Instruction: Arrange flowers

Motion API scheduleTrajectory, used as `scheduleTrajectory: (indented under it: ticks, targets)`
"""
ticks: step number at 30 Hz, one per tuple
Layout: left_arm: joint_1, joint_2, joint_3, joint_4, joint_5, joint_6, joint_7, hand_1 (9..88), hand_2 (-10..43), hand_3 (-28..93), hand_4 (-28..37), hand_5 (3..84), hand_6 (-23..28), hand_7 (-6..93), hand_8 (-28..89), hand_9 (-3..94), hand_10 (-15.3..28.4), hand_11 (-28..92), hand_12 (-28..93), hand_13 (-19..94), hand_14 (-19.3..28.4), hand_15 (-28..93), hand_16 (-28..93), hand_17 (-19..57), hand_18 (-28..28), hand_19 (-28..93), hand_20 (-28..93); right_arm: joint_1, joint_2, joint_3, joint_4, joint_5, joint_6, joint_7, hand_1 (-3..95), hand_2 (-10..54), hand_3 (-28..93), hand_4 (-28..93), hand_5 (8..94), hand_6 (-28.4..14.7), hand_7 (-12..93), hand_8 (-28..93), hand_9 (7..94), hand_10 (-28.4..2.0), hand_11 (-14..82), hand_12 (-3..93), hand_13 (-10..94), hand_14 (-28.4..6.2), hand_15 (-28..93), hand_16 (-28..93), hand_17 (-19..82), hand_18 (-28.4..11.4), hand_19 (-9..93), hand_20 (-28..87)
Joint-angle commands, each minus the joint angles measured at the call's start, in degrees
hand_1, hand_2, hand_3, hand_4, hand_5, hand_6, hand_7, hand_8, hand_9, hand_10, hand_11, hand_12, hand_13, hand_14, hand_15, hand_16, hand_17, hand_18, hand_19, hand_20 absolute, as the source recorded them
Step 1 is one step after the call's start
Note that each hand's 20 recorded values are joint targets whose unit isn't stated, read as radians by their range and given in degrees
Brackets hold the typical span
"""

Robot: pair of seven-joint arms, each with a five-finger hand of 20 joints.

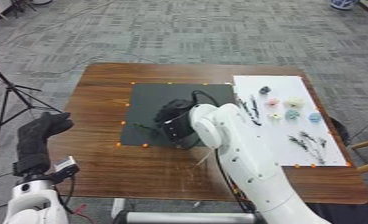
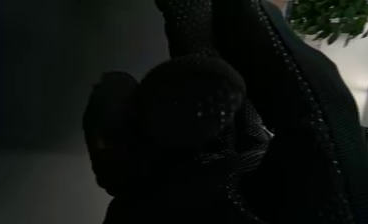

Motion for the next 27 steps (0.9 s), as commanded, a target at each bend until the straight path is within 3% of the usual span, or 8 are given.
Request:
scheduleTrajectory:
  ticks: [1,6,9,10,14,18,22,27]
  targets:
    - [0.28,-1.12,0.42,-1.41,1.28,-1.18,-1.08,22.1,14.6,67,-28.3,62.0,2.1,21.2,-8,63.1,15.0,26,16,51,18.6,35,0,7.2,15.7,30,25,-0.55,0.05,-1.15,-0.22,-0.65,0.02,-0.28,61.1,-9.5,50,-9,76.2,-5.3,27,22,90.1,-13.1,14.5,24.5,94,-3.5,55,26,76,-4.3,89,36]
    - [0.13,-1.23,0.41,-1.64,1.96,-1.54,-1.00,22.7,13.5,67,-28.3,61.8,2.1,21.4,-8,62.9,15.0,27,16,51,18.5,35,0,7.1,15.7,30,25,1.24,5.28,-4.00,-2.68,-3.26,-1.17,-8.33,56.3,-9.1,51,-8,70.8,-6.1,22,22,81.5,-14.3,15.6,20.8,94,-4.1,50,31,72,-6.5,89,39]
    - [-0.17,-1.29,0.74,-0.86,3.17,0.05,-1.13,22.8,13.0,68,-28.3,61.6,2.3,21.4,-8,61.8,15.0,27,16,50,18.4,35,0,7.0,15.8,30,25,0.08,9.27,-4.60,-6.06,-2.35,-5.13,-16.48,43.9,-3.9,59,-11,67.4,-5.3,23,10,74.5,-15.1,16.0,20.0,89,-5.3,51,37,63,-11.3,93,45]
    - [-0.16,-1.37,0.69,-0.49,2.49,0.26,-0.92,22.7,12.8,68,-28.3,61.1,2.2,21.4,-8,61.0,14.8,26,16,49,18.1,33,-1,7.0,15.7,29,25,-0.62,11.01,-5.12,-7.52,-2.69,-6.25,-19.67,36.3,0.1,61,-12,65.8,-4.3,25,-3,70.8,-16.4,14.8,20.1,81,-8.0,53,37,56,-14.6,92,46]
    - [0.30,-1.30,0.78,0.02,0.26,3.81,-1.41,22.6,11.9,69,-28.3,59.0,1.8,21.2,-9,59.0,14.8,24,14,46,17.3,25,-2,5.7,13.8,21,21,-3.38,15.63,-6.41,-11.60,-10.74,-11.25,-30.56,28.9,3.7,62,-12,62.9,-4.1,24,-6,63.8,-16.9,12.3,20.3,64,-15.9,52,33,36,-21.2,79,49]
    - [-0.24,-1.47,1.28,0.22,0.06,5.21,-1.86,22.5,9.1,70,-28.3,54.2,1.7,18.9,-9,54.9,14.1,21,13,47,18.1,23,-2,1.5,12.2,12,16,-5.09,18.02,-6.66,-12.17,-21.98,-16.64,-41.88,25.6,4.1,64,-13,57.7,-4.2,18,-5,59.8,-16.4,10.4,19.9,60,-17.4,51,34,32,-22.0,75,54]
    - [-0.60,-1.81,1.95,0.21,0.14,5.04,-1.49,22.5,7.2,71,-28.3,50.9,1.3,18.3,-9,50.0,12.9,19,12,45,17.8,19,-3,-1.3,11.8,8,14,-6.83,19.78,-6.90,-12.48,-37.38,-16.19,-49.01,23.0,4.6,65,-13,51.1,-4.0,15,-5,54.6,-15.8,7.0,17.9,62,-17.6,55,34,33,-23.0,76,56]
    - [-0.33,-2.45,2.34,0.19,-0.53,3.67,-0.96,22.5,6.8,71,-28.3,51.2,1.5,18.8,-9,49.5,12.8,19,12,43,17.0,17,-3,-1.5,11.9,9,14,-6.27,21.02,-7.98,-9.94,-43.77,-12.76,-44.69,22.3,5.0,65,-13,48.9,-4.3,13,-5,49.1,-14.7,5.7,15.6,63,-17.5,56,32,33,-23.5,77,56]
